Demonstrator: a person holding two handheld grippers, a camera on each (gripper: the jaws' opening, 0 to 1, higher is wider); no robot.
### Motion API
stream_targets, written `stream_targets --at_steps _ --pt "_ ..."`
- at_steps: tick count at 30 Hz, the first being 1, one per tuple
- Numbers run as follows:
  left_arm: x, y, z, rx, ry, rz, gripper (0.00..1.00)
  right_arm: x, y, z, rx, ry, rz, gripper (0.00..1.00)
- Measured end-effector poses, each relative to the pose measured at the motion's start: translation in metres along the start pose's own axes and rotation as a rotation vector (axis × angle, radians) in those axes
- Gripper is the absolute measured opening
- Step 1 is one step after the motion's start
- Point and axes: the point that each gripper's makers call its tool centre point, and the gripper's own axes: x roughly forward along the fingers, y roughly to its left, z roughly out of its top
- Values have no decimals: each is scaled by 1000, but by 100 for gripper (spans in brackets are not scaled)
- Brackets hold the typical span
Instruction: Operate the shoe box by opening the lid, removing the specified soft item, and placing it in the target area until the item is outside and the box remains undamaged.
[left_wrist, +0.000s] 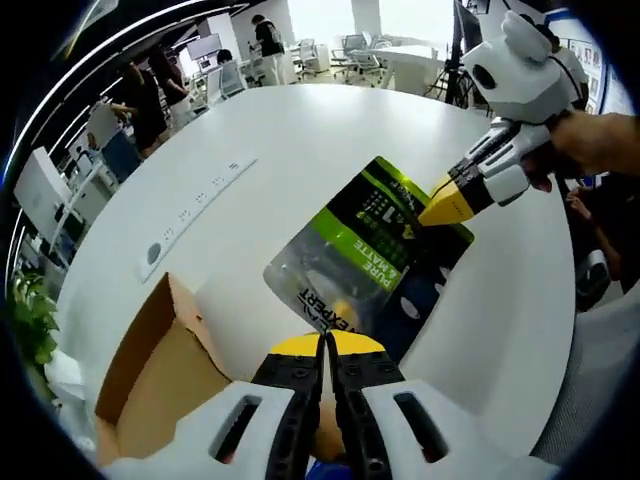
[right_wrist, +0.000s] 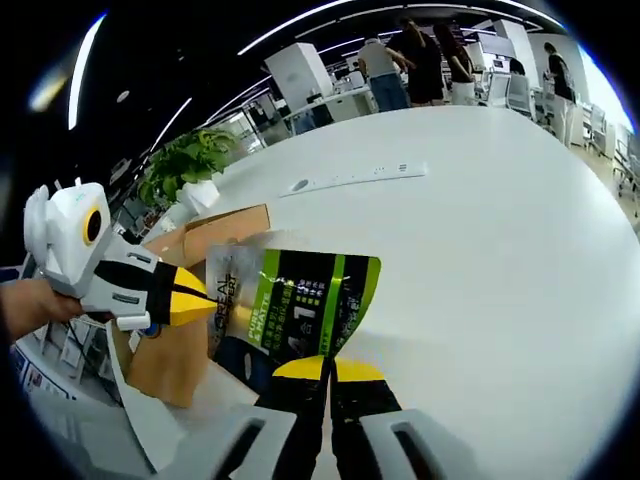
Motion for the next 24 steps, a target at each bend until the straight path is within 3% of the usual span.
stream_targets --at_steps 13,24 --pt "21 -9 -6 61 45 -22 0 2 -7 -15 -40 -3 -50 0" --pt "34 -7 -10 59 69 -26 0 10 -16 -19 -27 -18 -86 0"
